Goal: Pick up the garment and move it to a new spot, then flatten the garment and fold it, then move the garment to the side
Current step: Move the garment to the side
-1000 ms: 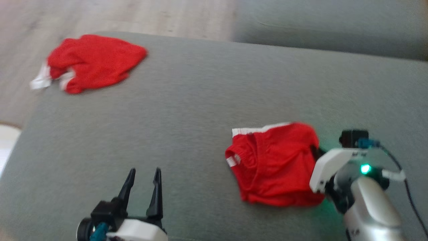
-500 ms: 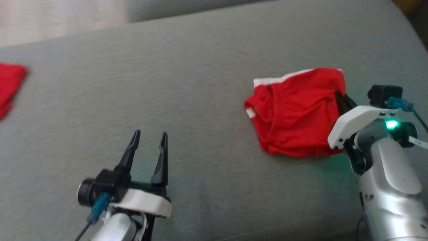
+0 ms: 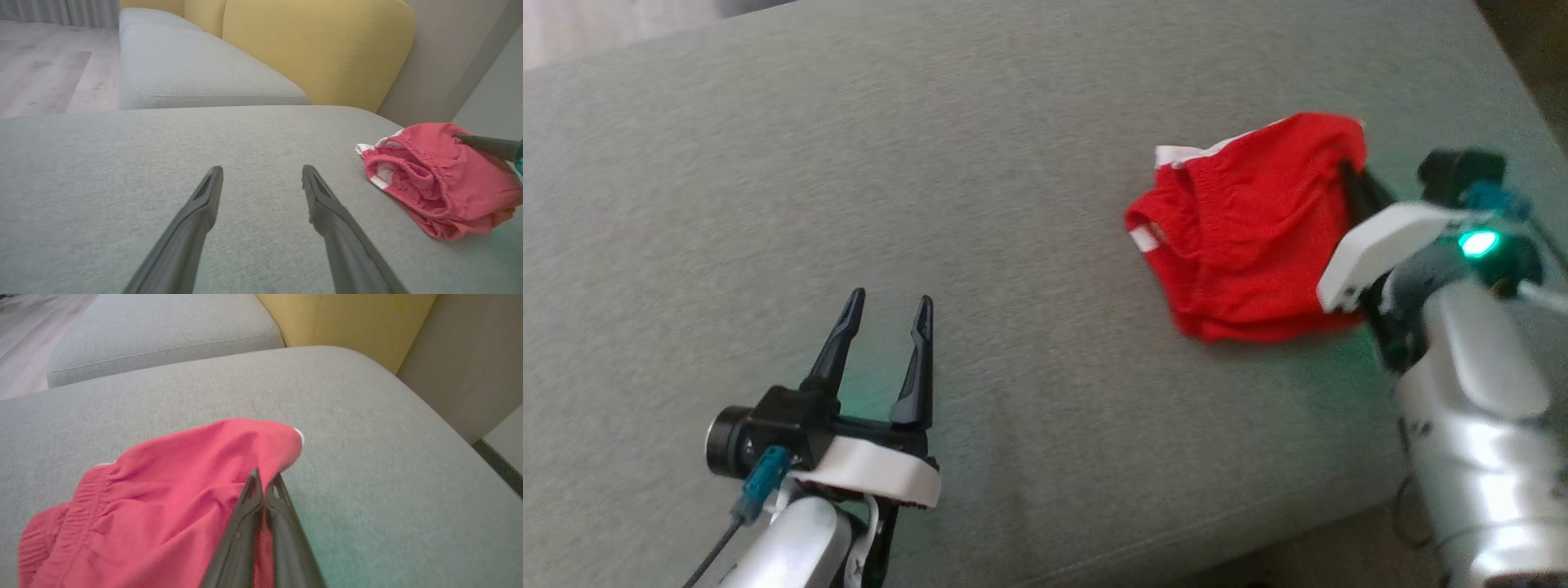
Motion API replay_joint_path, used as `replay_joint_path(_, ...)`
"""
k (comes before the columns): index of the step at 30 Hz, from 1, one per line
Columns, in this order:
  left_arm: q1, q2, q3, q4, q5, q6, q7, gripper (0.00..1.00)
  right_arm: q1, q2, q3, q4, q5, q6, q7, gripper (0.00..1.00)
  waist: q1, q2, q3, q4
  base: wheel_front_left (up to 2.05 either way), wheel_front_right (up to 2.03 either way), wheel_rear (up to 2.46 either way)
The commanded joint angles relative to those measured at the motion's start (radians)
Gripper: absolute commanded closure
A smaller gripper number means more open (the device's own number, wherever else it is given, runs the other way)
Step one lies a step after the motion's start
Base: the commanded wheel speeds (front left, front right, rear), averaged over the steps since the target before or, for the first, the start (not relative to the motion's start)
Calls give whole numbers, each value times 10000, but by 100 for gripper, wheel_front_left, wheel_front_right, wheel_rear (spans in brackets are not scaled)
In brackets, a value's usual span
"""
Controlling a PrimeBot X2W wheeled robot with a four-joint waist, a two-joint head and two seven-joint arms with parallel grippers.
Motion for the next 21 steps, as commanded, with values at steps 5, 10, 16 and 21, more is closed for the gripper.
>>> replay_joint_path(5,-266,219,446,-562,-75,97,-104,0,-1500,-933,-233,424,-477,65,-139,100,0,0,143,1053,0,0,0)
replay_joint_path(10,-246,305,468,-776,-26,212,-49,0,-2188,-1788,-790,1041,-825,65,-86,100,0,0,375,1635,0,0,0)
replay_joint_path(16,-203,455,503,-1046,33,332,-8,0,-2845,-3009,-1613,1636,-1464,65,-124,100,0,0,739,2234,0,0,0)
replay_joint_path(21,-222,521,481,-1203,73,374,25,0,-3219,-3741,-2517,2101,-1876,65,-258,100,0,0,930,2471,0,0,0)
